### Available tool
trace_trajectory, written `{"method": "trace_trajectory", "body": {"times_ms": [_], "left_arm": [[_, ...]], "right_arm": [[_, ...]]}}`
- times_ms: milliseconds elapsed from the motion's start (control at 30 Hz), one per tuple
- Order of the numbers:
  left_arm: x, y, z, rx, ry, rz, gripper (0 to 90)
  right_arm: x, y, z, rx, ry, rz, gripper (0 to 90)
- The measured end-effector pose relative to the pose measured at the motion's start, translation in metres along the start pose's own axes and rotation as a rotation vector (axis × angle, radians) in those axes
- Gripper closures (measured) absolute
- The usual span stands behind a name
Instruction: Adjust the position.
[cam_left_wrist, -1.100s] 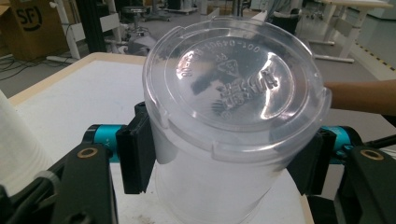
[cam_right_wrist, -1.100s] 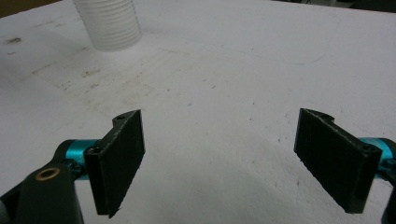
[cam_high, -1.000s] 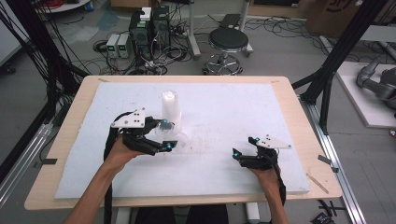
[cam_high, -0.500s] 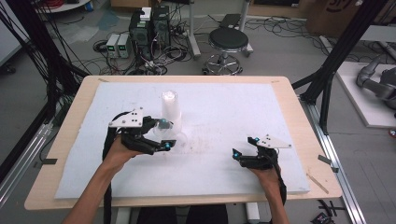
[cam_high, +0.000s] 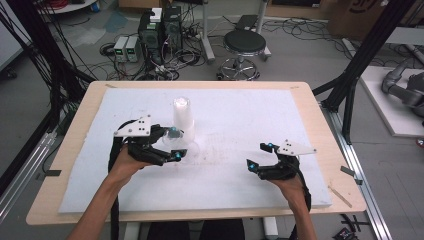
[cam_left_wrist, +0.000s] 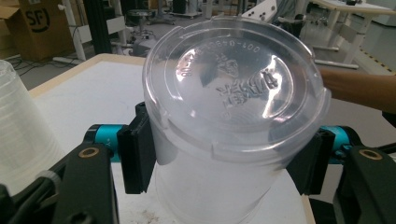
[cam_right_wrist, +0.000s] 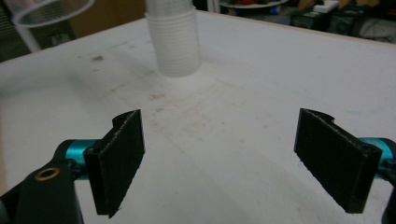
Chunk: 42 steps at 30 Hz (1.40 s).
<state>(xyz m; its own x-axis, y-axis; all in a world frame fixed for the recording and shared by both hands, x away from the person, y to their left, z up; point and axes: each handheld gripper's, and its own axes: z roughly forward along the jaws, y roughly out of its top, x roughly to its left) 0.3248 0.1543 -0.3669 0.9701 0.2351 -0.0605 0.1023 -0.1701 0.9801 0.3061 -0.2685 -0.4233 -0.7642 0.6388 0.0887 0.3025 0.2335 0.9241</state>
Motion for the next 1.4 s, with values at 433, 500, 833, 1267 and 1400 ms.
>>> {"method": "trace_trajectory", "body": {"times_ms": [433, 500, 833, 1267, 1400], "left_arm": [[-0.004, 0.002, 0.003, -0.003, -0.018, 0.000, 35.7], [-0.005, 0.003, 0.004, -0.004, -0.022, 0.001, 35.7], [-0.014, 0.010, 0.024, -0.007, -0.068, 0.009, 35.8], [-0.019, 0.008, 0.041, -0.024, -0.126, -0.006, 36.1], [-0.020, 0.009, 0.045, -0.036, -0.137, -0.007, 36.4]], "right_arm": [[0.024, 0.037, 0.009, 0.012, 0.207, -0.107, 15.8], [0.026, 0.040, 0.010, 0.011, 0.223, -0.114, 15.8], [0.044, 0.062, 0.030, 0.023, 0.357, -0.174, 15.8], [0.060, 0.073, 0.048, 0.004, 0.494, -0.190, 15.7], [0.064, 0.075, 0.052, -0.014, 0.512, -0.187, 15.7]]}}
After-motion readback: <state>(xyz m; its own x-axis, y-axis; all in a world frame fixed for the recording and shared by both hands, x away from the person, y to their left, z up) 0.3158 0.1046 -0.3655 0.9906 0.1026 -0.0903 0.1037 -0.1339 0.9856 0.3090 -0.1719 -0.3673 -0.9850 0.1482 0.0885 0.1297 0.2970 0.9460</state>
